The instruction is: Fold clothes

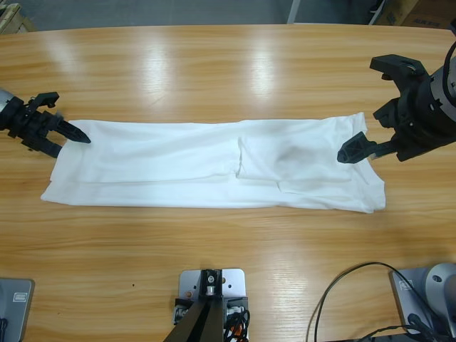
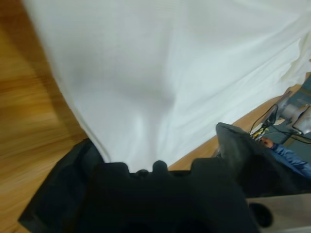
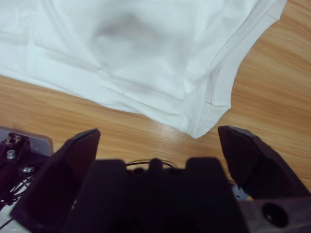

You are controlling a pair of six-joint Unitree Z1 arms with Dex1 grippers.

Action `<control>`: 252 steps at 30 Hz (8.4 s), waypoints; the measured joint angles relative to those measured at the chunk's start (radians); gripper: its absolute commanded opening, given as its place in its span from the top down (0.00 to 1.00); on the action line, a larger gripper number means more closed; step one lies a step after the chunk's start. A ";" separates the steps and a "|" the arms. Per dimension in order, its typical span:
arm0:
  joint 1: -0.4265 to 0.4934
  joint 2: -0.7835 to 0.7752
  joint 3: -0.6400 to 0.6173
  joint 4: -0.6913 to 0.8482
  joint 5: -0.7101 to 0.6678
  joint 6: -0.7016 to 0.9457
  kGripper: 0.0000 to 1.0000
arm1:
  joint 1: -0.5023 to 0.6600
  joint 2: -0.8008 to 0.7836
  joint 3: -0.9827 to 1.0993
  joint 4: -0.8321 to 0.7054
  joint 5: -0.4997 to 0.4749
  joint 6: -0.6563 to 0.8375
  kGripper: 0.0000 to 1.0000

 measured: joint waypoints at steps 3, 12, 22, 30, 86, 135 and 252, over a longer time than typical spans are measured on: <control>-0.009 0.000 0.008 -0.006 0.000 0.000 1.00 | 0.000 0.000 0.000 -0.001 0.000 0.000 0.00; -0.010 -0.008 0.026 -0.013 0.054 -0.051 1.00 | 0.000 0.000 0.000 -0.006 0.000 0.000 0.00; -0.047 -0.059 0.059 -0.065 0.083 -0.110 1.00 | 0.000 0.000 0.014 -0.014 0.000 0.011 0.00; -0.081 -0.171 0.074 -0.043 0.141 -0.245 1.00 | 0.000 0.000 0.023 -0.025 0.000 0.018 0.00; 0.071 -0.202 0.114 -0.020 0.333 -0.451 0.04 | -0.012 0.000 0.139 -0.101 0.000 0.019 0.00; -0.052 -0.259 0.138 -0.069 0.277 -0.398 1.00 | -0.020 0.000 0.148 -0.131 0.003 0.019 0.00; -0.860 0.461 -1.443 0.417 0.151 -0.873 0.03 | -0.068 -0.019 0.322 -0.259 0.027 -0.028 0.00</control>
